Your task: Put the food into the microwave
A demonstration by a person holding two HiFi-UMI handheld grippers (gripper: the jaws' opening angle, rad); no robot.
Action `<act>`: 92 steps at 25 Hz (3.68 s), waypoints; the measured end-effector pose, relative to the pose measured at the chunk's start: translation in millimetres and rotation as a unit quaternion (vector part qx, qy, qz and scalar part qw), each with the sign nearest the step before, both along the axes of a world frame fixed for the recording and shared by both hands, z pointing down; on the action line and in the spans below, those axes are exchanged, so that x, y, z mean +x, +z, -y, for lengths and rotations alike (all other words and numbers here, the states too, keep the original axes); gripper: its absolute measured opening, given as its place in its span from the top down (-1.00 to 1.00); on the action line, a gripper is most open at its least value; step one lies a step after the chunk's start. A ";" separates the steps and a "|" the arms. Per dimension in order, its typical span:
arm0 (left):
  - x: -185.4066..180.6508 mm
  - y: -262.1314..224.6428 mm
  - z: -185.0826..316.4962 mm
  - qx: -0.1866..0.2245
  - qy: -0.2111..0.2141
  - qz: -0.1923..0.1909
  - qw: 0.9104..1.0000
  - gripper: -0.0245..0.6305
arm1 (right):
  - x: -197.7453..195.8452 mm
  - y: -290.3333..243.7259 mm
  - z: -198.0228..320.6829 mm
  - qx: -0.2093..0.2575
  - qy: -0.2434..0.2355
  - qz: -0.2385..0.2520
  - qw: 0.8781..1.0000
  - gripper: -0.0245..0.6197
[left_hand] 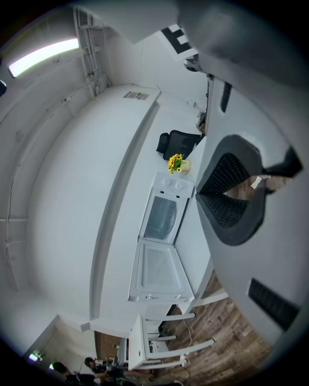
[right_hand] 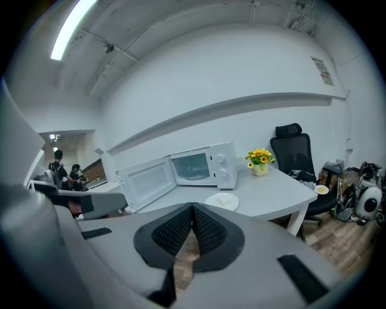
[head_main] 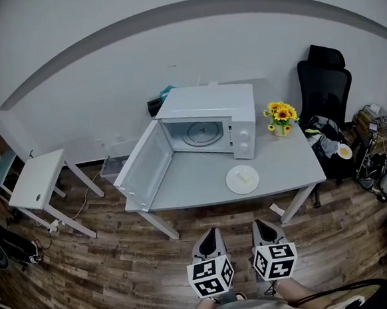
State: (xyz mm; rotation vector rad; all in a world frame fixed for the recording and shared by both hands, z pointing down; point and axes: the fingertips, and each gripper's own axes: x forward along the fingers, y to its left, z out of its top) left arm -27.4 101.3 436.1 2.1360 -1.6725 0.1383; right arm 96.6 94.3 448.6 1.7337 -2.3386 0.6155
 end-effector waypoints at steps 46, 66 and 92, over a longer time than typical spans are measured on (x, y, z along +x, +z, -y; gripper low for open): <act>-50.3 -15.9 274.1 0.009 0.066 -0.006 0.998 0.92 | -63.4 -24.1 256.7 0.019 0.048 -0.019 0.998 0.88; -48.5 6.9 320.2 -0.025 0.066 0.012 0.997 0.92 | -63.2 -12.9 306.6 0.003 0.041 -0.028 0.999 0.88; -8.6 21.9 313.7 -0.047 0.091 0.022 0.995 0.92 | -27.1 0.0 305.0 -0.011 0.058 -0.016 0.998 0.88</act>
